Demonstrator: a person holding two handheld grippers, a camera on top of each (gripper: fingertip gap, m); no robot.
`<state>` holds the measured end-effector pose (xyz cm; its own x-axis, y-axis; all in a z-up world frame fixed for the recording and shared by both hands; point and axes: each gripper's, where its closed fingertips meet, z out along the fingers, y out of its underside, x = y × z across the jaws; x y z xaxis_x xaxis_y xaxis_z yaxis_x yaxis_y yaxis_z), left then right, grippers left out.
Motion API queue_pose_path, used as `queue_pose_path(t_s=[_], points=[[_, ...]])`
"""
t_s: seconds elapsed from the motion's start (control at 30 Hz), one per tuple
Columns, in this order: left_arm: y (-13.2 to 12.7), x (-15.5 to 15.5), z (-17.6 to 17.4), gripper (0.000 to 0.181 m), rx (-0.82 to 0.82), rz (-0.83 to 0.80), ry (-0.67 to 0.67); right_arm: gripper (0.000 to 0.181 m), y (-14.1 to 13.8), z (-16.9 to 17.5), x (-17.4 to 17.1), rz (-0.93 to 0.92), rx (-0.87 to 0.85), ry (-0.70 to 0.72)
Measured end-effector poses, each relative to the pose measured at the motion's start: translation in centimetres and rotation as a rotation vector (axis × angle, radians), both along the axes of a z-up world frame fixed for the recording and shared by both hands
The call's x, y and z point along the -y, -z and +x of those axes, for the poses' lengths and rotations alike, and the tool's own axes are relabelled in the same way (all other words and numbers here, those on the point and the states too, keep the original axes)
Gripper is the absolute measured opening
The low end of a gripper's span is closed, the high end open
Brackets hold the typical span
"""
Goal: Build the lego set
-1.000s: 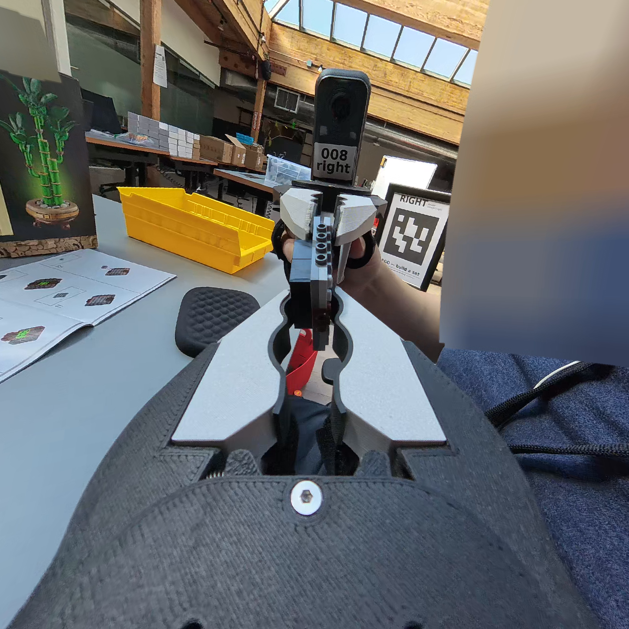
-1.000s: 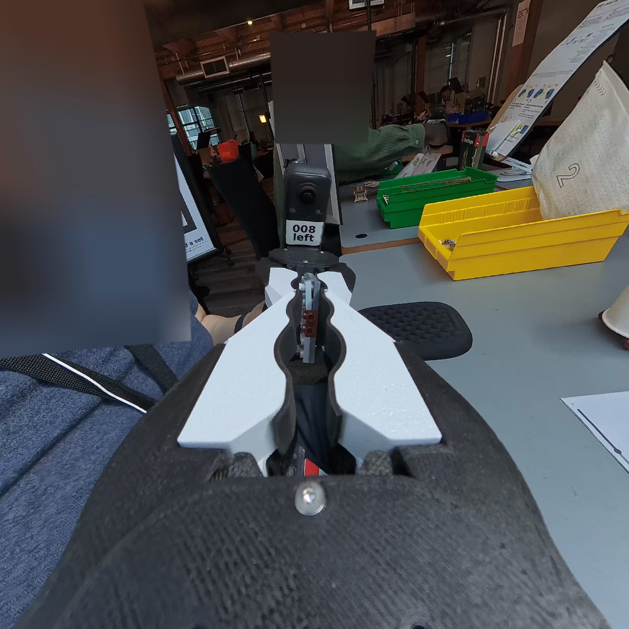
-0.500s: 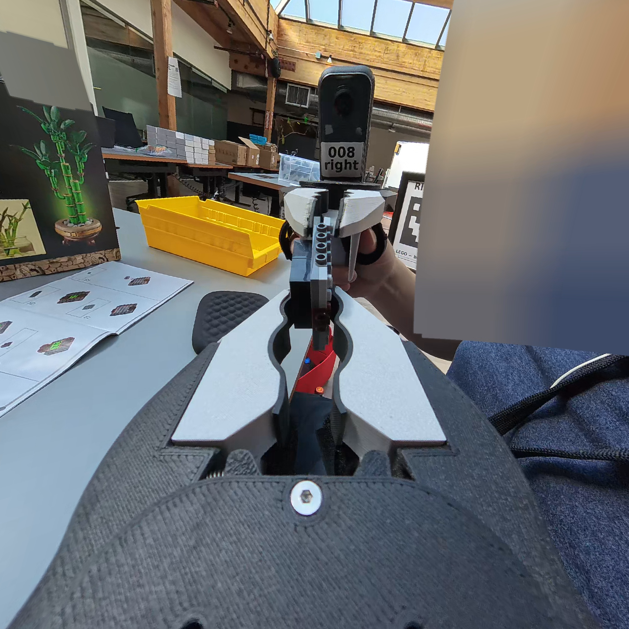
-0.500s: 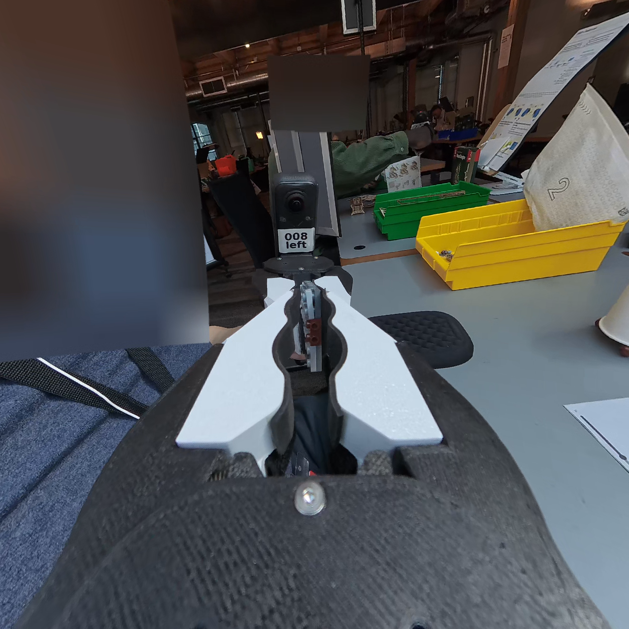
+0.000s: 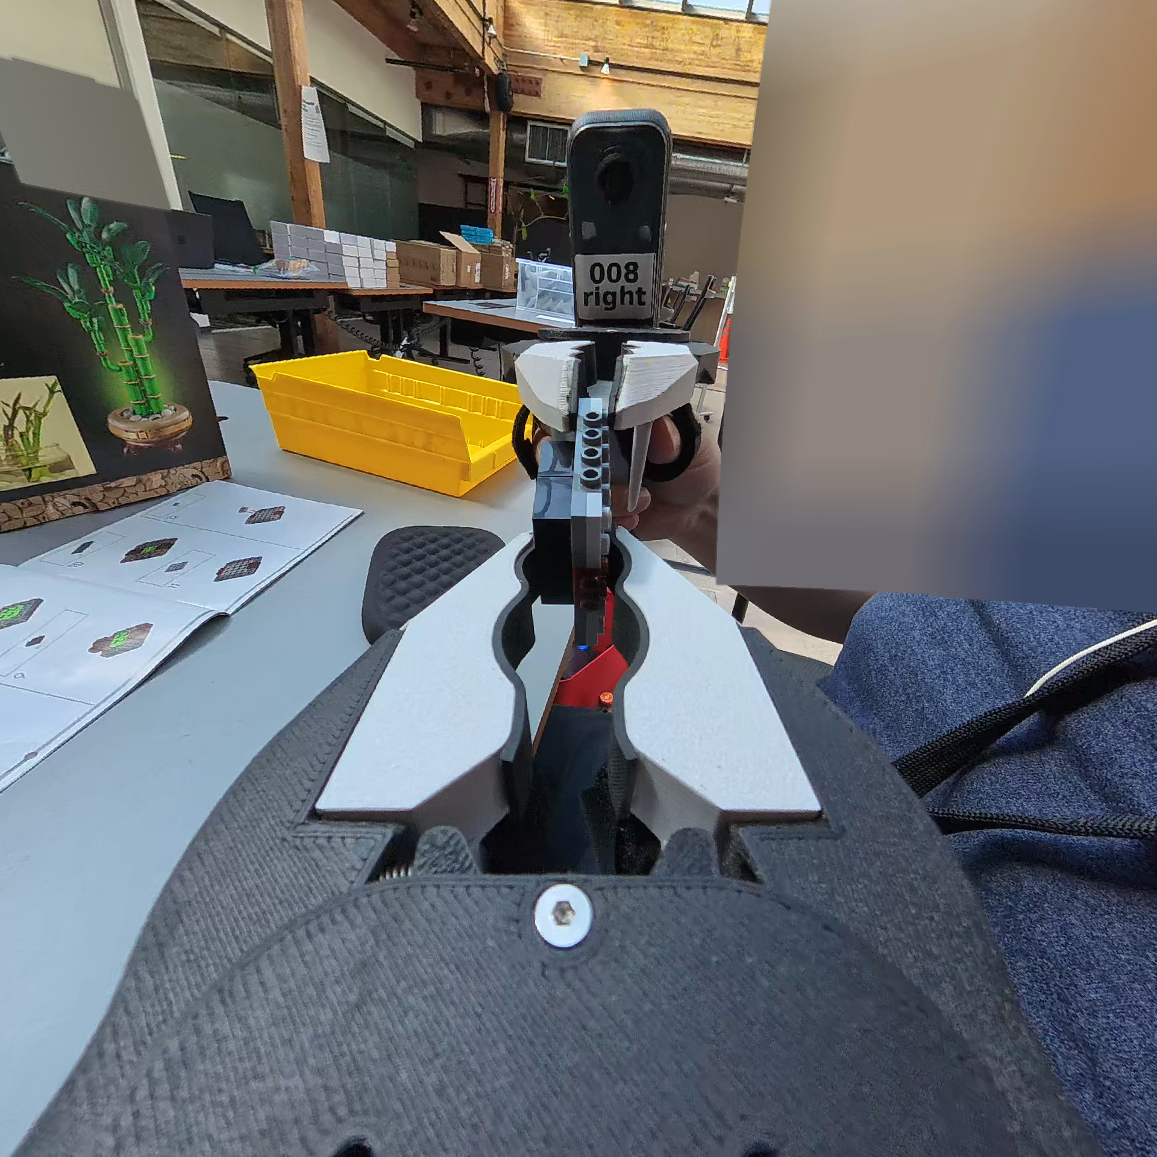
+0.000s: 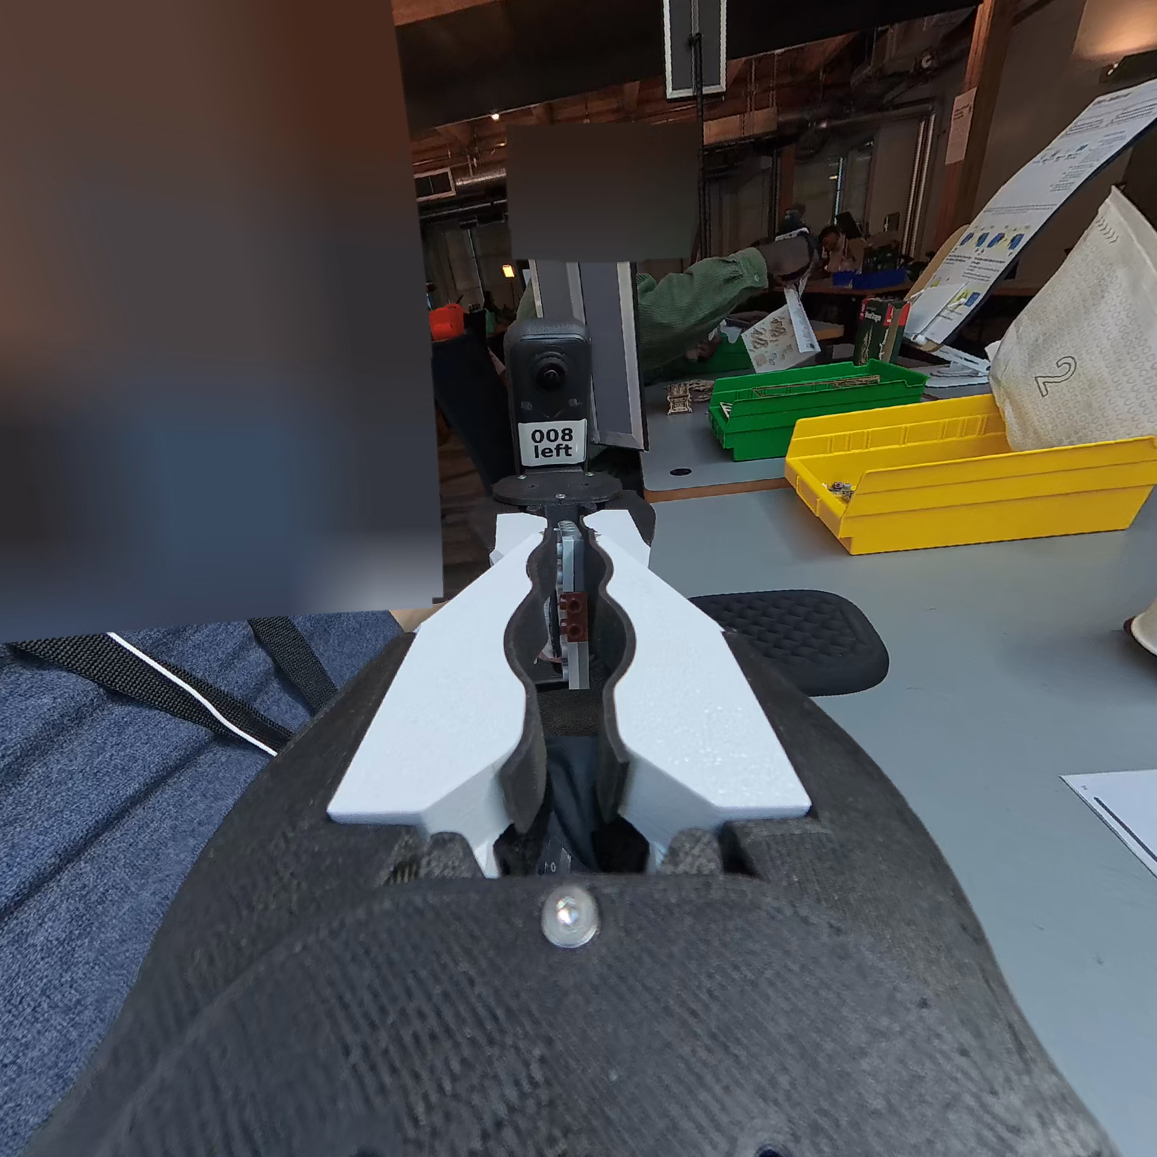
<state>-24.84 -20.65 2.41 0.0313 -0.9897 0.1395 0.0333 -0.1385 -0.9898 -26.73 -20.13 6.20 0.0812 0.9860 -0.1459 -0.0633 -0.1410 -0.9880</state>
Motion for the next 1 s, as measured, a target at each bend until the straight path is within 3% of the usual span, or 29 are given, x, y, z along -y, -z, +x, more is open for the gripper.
queue_pose_path(t_s=[0.2,0.27,0.37,1.0], points=[[-0.3,0.1,0.0,0.018,0.023,-0.025,0.022,0.006,-0.5,0.0,0.1,-0.011,-0.047,-0.015],[-0.8,0.4,-0.1,0.018,0.061,-0.088,0.068,0.016,-0.7,0.2,0.1,-0.033,-0.054,-0.030],[-1.3,0.3,-0.3,0.018,0.106,-0.156,0.099,0.014,-0.9,1.0,-0.8,-0.026,-0.047,0.031],[-0.4,0.0,0.0,0.018,0.083,-0.196,0.107,0.006,0.8,0.4,-0.6,-0.102,0.009,0.041]])
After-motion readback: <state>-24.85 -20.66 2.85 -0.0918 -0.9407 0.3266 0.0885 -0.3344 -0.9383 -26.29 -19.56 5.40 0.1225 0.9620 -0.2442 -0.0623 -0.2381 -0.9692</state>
